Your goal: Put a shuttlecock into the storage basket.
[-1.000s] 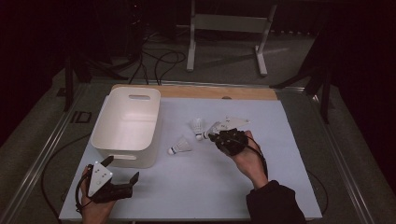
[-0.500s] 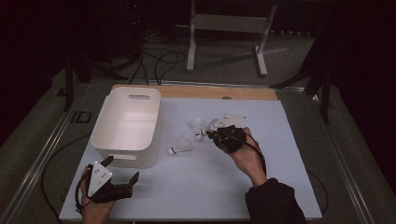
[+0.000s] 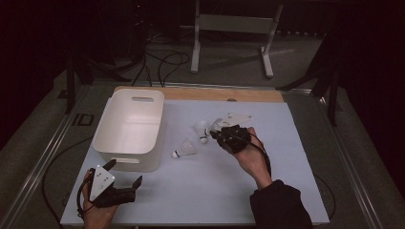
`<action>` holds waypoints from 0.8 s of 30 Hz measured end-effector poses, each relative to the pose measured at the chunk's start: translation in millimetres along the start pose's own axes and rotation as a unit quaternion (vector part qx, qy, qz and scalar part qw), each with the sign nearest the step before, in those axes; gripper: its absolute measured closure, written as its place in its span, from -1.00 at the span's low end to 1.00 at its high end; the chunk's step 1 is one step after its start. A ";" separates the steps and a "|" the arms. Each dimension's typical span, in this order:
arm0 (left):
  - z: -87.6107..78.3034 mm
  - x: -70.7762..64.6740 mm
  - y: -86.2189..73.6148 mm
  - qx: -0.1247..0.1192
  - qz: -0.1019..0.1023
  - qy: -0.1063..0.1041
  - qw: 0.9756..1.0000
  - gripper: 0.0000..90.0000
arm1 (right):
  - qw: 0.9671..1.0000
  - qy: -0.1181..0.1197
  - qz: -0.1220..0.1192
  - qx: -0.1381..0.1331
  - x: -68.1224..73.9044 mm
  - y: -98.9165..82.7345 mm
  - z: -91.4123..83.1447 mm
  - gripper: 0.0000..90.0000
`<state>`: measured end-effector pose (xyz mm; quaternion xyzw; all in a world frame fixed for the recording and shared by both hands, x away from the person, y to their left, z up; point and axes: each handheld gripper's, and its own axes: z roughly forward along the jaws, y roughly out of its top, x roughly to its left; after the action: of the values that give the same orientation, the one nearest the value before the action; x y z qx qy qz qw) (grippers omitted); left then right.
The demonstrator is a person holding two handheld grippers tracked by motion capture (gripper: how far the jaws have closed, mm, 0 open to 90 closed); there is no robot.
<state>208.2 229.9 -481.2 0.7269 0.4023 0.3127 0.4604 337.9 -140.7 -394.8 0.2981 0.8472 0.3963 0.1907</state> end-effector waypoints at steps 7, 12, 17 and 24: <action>0.0 0.2 -0.1 0.000 -0.003 0.004 1.000 -1.00 | 1.000 -0.002 -0.001 -0.001 0.0 3.1 1.2 0.99; -0.2 0.3 -0.2 -0.002 -0.004 0.003 1.000 -1.00 | 1.000 -0.002 -0.004 -0.003 1.1 7.3 1.7 0.99; -0.2 0.3 -0.2 -0.001 -0.002 0.003 1.000 -1.00 | 1.000 -0.002 -0.005 -0.006 2.1 12.1 2.5 0.99; -0.2 0.3 -0.2 -0.001 -0.001 0.003 1.000 -1.00 | 1.000 -0.001 -0.005 -0.008 2.4 16.0 3.0 0.99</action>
<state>208.2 230.3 -481.3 0.7251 0.4042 0.3150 0.4600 343.4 -129.2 -384.3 0.2931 0.8454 0.4015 0.1955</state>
